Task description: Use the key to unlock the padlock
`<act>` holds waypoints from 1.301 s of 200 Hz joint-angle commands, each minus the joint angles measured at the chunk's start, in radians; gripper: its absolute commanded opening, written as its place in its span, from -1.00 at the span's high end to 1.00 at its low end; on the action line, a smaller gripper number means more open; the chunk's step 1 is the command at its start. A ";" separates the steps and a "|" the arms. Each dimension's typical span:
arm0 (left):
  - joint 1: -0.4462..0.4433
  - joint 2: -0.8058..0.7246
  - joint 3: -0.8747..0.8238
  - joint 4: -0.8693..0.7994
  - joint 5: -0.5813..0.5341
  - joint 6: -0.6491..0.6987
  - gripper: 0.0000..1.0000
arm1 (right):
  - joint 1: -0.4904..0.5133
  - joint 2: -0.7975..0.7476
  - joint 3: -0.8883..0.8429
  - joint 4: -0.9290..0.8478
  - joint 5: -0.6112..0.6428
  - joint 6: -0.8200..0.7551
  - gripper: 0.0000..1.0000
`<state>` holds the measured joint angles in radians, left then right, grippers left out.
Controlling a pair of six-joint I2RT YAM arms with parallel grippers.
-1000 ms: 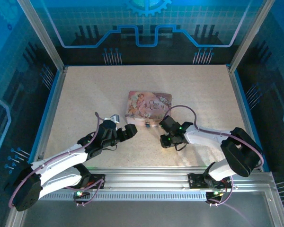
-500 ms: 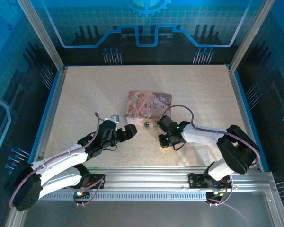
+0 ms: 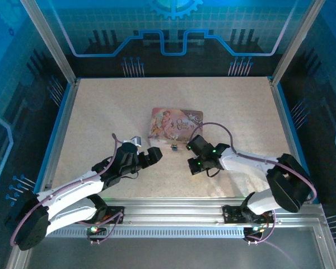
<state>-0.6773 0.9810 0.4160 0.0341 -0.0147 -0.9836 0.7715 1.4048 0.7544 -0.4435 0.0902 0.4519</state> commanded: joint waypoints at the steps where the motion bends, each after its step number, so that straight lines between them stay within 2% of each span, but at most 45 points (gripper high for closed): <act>1: -0.006 -0.019 0.022 0.008 0.050 -0.064 -0.92 | 0.010 -0.092 0.030 0.002 0.001 -0.144 1.00; 58: -0.006 -0.042 0.078 0.031 0.133 -0.072 -0.88 | 0.030 -0.321 0.004 0.133 -0.072 -0.476 1.00; 104: -0.006 -0.054 0.093 0.069 0.196 -0.009 -0.82 | 0.071 -0.487 -0.084 0.236 -0.152 -0.821 1.00; 132: -0.006 -0.051 0.090 0.123 0.242 0.021 -0.75 | 0.109 -0.545 -0.116 0.248 -0.155 -0.953 1.00; 191: -0.008 -0.018 0.086 0.285 0.372 0.040 -0.46 | 0.188 -0.519 -0.101 0.235 -0.073 -1.052 1.00; 229: -0.028 0.019 0.105 0.284 0.404 0.085 -0.23 | 0.206 -0.476 -0.069 0.220 -0.060 -1.072 1.00; 260: -0.054 0.043 0.131 0.241 0.396 0.134 -0.15 | 0.210 -0.447 -0.048 0.205 -0.058 -1.085 1.00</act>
<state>-0.7109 1.0122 0.4961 0.2817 0.3542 -0.9150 0.9642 0.9451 0.6590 -0.2329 0.0208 -0.6041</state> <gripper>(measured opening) 0.586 0.051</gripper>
